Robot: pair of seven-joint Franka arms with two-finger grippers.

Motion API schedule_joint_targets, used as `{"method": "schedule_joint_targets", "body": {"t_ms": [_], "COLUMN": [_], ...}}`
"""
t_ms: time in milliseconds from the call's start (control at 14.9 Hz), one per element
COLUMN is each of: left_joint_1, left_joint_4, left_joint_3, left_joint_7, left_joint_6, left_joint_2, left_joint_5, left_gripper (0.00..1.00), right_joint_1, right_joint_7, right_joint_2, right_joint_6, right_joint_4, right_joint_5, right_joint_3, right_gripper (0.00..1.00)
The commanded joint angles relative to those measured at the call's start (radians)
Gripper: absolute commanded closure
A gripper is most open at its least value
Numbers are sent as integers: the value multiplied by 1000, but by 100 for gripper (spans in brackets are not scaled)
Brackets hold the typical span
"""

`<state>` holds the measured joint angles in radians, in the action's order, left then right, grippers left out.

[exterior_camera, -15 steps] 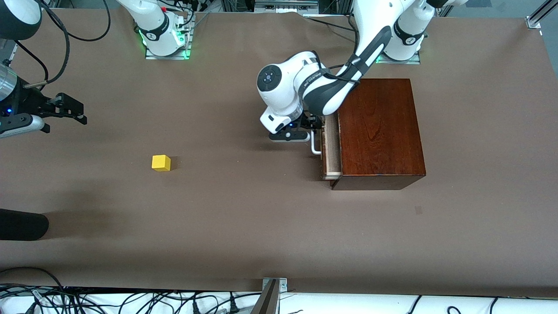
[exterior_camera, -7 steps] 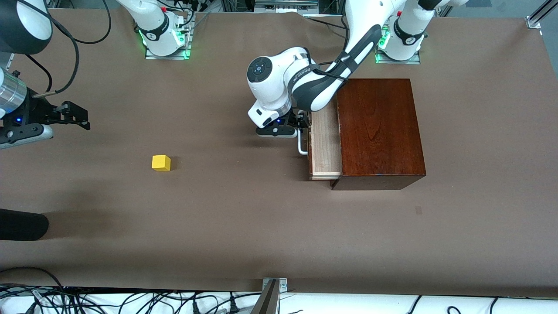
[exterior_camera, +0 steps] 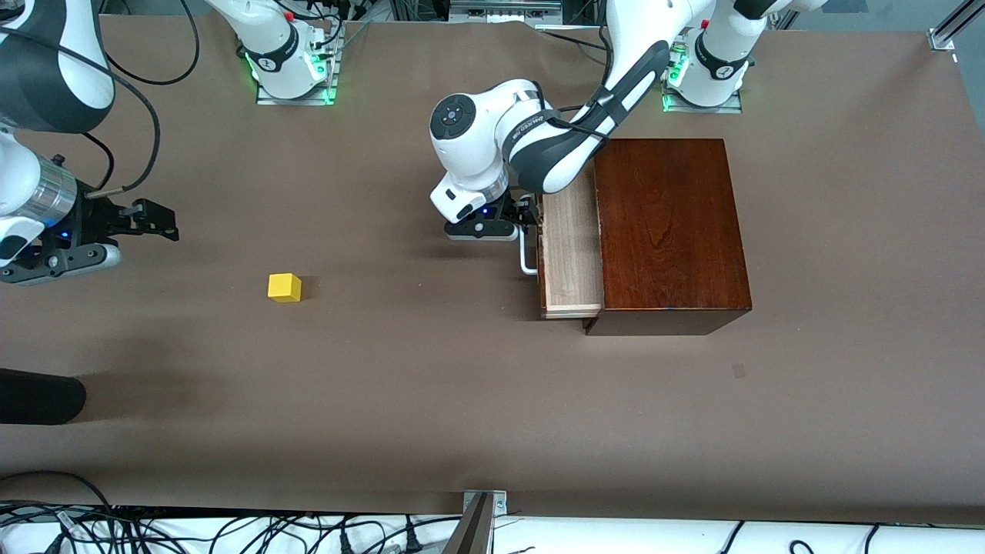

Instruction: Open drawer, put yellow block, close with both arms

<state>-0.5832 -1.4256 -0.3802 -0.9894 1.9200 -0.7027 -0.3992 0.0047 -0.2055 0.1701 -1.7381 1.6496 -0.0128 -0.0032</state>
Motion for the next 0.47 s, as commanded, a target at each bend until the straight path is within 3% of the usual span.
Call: {"method": "schedule_joint_targets", "body": {"t_ms": [0, 401], "left_joint_1": [-12, -26], "left_joint_4": [43, 45], "left_joint_3": [-5, -8], "left_joint_7": [-8, -24], "left_joint_6": [-1, 20], "left_joint_2": [-18, -18], "left_joint_5": [-1, 42], "left_gripper": [0, 0], "right_joint_1": [1, 38], "right_joint_7": [64, 173], "right_joint_2": [20, 66], "right_joint_6": [-26, -260], "right_joint_4": [18, 182], "right_joint_5": [-42, -47], "right_joint_3": [3, 5], "right_gripper": [0, 0]}}
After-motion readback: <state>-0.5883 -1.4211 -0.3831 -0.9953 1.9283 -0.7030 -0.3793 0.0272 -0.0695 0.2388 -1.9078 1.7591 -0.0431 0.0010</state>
